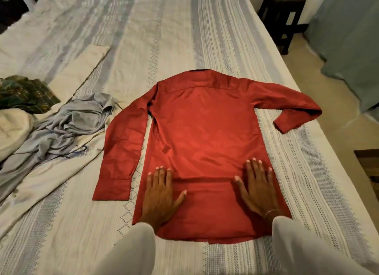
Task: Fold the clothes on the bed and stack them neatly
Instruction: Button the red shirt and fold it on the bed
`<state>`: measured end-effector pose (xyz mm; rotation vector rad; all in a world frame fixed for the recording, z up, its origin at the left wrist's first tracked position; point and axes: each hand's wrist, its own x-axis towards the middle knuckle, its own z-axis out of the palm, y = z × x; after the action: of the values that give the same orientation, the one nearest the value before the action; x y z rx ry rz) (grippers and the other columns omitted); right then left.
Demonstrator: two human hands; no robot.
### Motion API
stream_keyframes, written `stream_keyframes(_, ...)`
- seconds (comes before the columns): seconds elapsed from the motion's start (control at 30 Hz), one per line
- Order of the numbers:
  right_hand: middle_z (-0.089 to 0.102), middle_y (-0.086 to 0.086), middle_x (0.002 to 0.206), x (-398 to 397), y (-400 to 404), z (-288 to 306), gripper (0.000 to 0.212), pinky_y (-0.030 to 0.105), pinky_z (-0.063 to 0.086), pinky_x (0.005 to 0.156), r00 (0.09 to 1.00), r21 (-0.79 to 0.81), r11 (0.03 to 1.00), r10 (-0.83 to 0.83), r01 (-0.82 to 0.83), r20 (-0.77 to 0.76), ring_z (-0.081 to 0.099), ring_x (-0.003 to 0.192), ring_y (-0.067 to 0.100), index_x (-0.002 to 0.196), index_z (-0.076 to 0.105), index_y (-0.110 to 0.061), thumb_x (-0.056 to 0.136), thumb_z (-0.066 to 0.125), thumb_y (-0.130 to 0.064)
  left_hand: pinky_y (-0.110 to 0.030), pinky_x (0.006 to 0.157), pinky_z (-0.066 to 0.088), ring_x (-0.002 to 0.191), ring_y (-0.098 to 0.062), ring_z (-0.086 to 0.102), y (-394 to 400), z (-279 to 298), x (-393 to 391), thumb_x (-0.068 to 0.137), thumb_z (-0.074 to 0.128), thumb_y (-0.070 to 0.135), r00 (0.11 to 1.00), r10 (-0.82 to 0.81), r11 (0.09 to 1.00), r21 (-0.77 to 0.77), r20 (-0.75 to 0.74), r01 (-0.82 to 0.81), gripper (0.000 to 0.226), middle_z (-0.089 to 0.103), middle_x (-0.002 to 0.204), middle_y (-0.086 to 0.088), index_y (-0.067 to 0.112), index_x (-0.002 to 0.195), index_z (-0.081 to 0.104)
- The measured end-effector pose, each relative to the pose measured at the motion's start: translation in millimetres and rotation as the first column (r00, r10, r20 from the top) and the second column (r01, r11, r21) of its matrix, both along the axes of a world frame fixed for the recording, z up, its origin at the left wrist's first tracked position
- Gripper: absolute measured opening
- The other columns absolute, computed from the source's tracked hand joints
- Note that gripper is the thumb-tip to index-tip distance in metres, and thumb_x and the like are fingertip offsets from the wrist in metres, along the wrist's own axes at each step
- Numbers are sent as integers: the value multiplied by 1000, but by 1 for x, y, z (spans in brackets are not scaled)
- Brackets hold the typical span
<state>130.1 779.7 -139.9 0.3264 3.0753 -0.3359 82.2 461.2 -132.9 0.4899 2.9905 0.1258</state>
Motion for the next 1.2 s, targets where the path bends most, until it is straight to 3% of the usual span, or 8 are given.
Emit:
stream_keyframes(0.13,16,4,168,-57,-7,-15,72,46,10,126,969,-13,968,249,-249,7,9,156,20,160,22,-19,101,20,-60,-44,126,12,155,-27,9,10,-10,-59,94,27,72,993,-114,990,85,20,112,89,13,167,-13,13,160,19)
stream_keyframes(0.27,9,-3,168,-72,31,-34,79,44,10,125,997,-4,997,75,-75,32,10,156,22,162,15,-24,97,8,-69,-46,126,2,156,-28,-1,-20,-29,-94,89,8,82,995,-43,996,88,90,35,96,-5,168,-8,20,162,6)
stream_keyframes(0.47,15,8,168,-91,20,-31,83,42,6,127,991,-32,991,-131,130,-31,8,156,23,160,20,-12,98,18,-67,-62,120,16,148,-45,24,6,-19,-111,95,25,71,994,103,995,-16,33,-103,92,30,157,-30,0,153,33)
stream_keyframes(0.63,19,4,168,-151,23,-30,70,42,10,126,986,-28,988,149,-151,-74,11,156,19,159,25,-18,102,23,-57,-48,125,16,156,-29,2,10,-29,-165,95,25,71,999,-40,979,201,18,36,90,7,168,-13,9,160,14)
stream_keyframes(0.73,20,5,167,-160,56,-39,79,46,15,125,995,-38,996,-80,77,-59,17,154,26,160,24,-15,99,14,-64,-42,126,9,156,-23,-6,-4,-38,-178,91,21,79,999,17,963,268,30,-24,100,-1,168,-10,8,161,10)
stream_keyframes(0.9,29,16,163,-174,67,-34,79,56,12,123,960,-8,961,-276,276,-47,20,152,36,156,31,-6,99,16,-58,-53,124,12,153,-42,6,17,-32,-187,88,20,82,972,230,956,175,57,-236,106,9,163,-30,3,159,13)
stream_keyframes(1.1,15,4,168,-238,53,-31,68,41,9,126,975,-28,978,201,-205,-93,10,156,21,160,22,-13,103,19,-51,-52,124,19,155,-31,6,54,-32,-235,98,20,69,1000,-15,986,165,10,13,87,7,167,-16,8,159,18)
stream_keyframes(1.2,11,4,169,-253,76,-44,80,35,3,126,999,-74,997,27,-30,-47,7,156,19,161,17,-12,99,15,-62,-57,121,22,155,-30,4,40,-37,-257,93,21,77,998,34,986,162,48,-42,92,6,169,-5,16,161,18)
